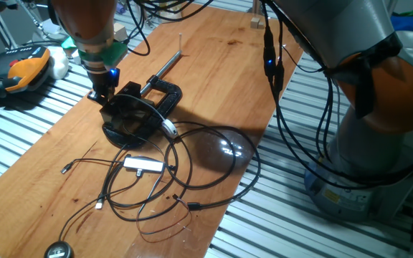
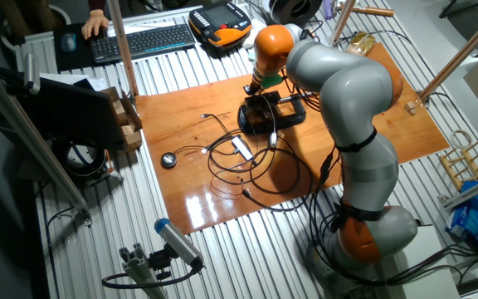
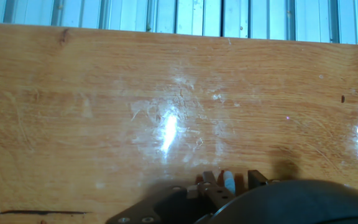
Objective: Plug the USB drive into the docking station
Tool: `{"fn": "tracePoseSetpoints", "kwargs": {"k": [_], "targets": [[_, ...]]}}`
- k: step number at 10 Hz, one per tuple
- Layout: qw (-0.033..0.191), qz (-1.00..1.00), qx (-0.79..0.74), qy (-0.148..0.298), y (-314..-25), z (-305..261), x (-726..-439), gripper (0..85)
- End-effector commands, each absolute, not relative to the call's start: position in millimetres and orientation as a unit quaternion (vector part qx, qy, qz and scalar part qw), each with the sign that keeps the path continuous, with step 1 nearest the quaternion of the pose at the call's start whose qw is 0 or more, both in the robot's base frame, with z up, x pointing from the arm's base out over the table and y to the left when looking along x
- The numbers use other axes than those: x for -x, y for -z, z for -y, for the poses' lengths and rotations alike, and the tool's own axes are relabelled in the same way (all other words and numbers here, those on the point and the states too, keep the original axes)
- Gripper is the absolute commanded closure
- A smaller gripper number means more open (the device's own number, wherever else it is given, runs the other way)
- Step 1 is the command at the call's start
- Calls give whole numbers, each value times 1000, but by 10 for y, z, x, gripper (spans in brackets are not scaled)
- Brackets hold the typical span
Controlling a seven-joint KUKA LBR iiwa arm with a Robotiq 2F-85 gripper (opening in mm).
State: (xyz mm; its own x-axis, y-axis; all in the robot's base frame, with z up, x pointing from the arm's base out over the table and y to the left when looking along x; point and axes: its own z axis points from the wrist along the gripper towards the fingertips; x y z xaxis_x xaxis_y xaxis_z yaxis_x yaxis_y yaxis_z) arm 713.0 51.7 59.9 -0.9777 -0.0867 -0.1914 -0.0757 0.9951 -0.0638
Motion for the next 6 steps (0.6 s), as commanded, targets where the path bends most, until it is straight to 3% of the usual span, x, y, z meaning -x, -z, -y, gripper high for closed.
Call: {"fn": "tracePoseSetpoints", "kwargs": {"k": [1, 6], "targets": [[98, -994, 42, 29, -596, -514, -7132, 510], [101, -993, 45, 32, -570, -516, -7144, 510]]}}
